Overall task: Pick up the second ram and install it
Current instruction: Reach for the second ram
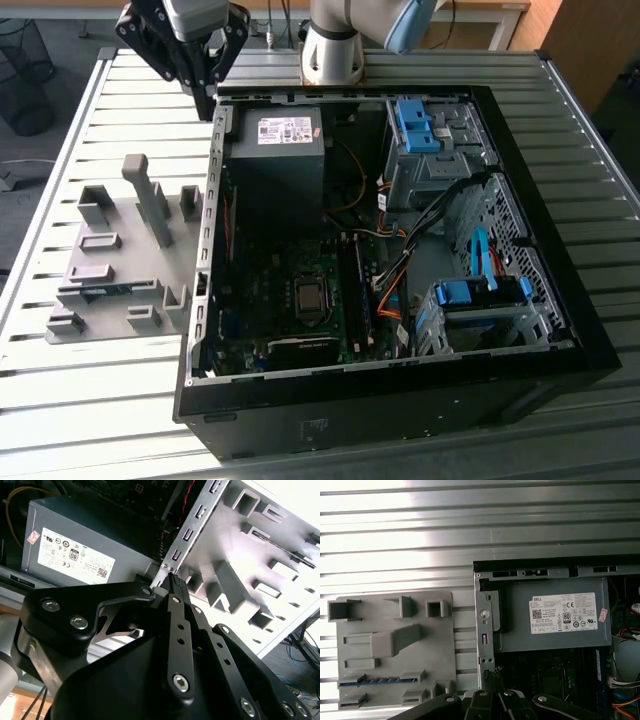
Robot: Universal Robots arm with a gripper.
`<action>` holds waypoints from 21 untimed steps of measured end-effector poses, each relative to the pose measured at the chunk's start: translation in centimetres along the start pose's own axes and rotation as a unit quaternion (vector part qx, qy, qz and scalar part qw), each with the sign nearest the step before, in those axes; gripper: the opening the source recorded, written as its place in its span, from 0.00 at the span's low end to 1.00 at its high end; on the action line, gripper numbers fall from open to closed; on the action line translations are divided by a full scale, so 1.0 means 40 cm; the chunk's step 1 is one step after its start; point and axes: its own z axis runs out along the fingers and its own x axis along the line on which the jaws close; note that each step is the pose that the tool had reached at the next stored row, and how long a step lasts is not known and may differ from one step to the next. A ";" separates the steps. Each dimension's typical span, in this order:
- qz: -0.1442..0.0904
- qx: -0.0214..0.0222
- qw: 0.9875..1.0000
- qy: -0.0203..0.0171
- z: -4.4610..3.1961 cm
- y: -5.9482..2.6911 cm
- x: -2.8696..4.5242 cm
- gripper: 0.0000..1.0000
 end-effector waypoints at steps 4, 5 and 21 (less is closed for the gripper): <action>0.000 0.000 1.000 0.000 0.000 -0.010 0.011 0.11; 0.000 0.000 1.000 0.000 0.000 -0.013 0.014 0.11; 0.000 0.000 1.000 0.000 0.001 -0.026 0.044 0.11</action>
